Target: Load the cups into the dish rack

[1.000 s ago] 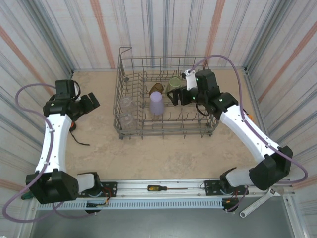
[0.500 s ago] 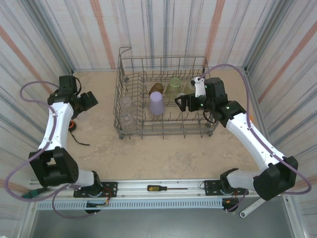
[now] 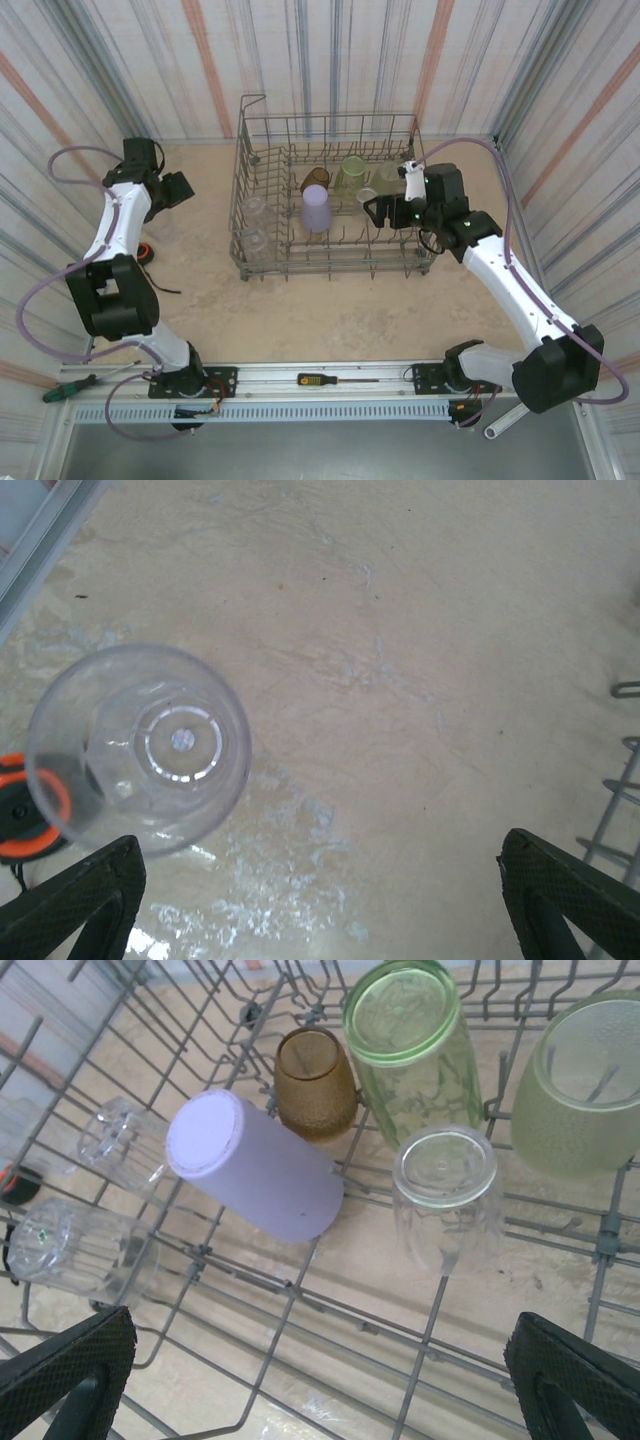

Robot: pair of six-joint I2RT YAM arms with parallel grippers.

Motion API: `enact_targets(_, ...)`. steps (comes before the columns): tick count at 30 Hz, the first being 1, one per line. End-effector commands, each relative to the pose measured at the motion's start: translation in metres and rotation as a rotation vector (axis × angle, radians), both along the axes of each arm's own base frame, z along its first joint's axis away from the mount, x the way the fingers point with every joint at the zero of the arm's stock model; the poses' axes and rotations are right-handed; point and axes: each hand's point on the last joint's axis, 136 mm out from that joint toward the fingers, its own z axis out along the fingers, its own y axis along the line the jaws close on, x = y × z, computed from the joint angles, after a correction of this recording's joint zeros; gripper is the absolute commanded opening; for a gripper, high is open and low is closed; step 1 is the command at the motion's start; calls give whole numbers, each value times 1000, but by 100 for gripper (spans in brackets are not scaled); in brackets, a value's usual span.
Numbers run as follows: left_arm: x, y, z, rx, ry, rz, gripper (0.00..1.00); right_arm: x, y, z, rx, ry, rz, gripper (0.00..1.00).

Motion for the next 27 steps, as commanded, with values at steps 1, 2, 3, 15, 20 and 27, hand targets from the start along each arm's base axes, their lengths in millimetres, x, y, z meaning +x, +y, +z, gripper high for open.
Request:
enact_targets(1,9,13,-5,38,21,2,94,-2,-7,5,31,-8,-25,99)
enact_targets(2,12,15,-7,48,28,7,94,-1,-9,5,33,-6,-31,99)
enact_targets(3,14,17,-10,57,34,12,94,-1,-10,4,35,-5,-32,99)
enact_targets(15,29,24,-60,58,150,11,83,6,-18,-4,42,29,-63,99)
enact_targets(20,24,27,-73,67,192,20,79,9,-18,-2,51,31,-65,99)
enact_targets(27,21,29,-81,82,218,20,38,9,-18,-2,60,37,-73,99)
